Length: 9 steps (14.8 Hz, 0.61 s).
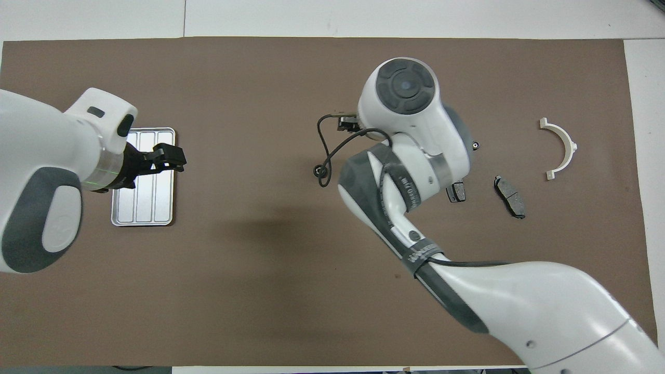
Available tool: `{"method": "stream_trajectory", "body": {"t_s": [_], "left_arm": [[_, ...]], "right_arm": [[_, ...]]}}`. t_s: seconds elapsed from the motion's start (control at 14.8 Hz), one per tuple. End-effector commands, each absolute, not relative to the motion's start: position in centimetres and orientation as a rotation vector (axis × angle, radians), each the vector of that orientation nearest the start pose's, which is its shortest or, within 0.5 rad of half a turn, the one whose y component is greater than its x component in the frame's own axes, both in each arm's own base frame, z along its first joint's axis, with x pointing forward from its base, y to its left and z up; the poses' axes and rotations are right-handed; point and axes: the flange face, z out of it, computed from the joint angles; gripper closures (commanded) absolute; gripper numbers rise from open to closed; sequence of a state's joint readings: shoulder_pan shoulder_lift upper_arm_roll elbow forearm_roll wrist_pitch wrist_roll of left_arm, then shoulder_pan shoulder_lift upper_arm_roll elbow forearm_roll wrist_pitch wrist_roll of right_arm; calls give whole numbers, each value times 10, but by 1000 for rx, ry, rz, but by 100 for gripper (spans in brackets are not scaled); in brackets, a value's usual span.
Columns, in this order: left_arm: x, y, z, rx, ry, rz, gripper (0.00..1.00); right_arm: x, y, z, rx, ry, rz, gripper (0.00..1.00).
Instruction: Pick bearing gear from pile to tray
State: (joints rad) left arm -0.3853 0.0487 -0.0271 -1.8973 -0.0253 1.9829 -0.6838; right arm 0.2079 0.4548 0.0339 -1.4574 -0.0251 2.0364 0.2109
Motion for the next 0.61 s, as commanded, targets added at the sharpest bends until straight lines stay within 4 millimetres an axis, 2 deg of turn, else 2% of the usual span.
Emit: {"method": "stream_trajectory", "body": {"t_s": [0.0,0.14,0.2,0.27,0.41,0.54], "left_arm": [[537,-283,453,-3140,-450,-22,0],[546,-349,416,-3083,-427,-24,0],[553,-361,389,-3049,-474,-23,0],[552,-373,369,-3046,-478,-34,0],[559,-382,355,-3067,-592,-83,0],[565,-387,345,-3087,-619,-108,0]], "right_arm": [[681,103,403,-3100,-172,-111,16],[672,72,379,-3103,-211,-99,18],[667,60,365,-3104,-225,-110,18],[662,52,351,-3103,-245,-111,18],[653,43,331,-3101,-288,-81,19],[647,38,326,-3102,-289,-62,21]]}}
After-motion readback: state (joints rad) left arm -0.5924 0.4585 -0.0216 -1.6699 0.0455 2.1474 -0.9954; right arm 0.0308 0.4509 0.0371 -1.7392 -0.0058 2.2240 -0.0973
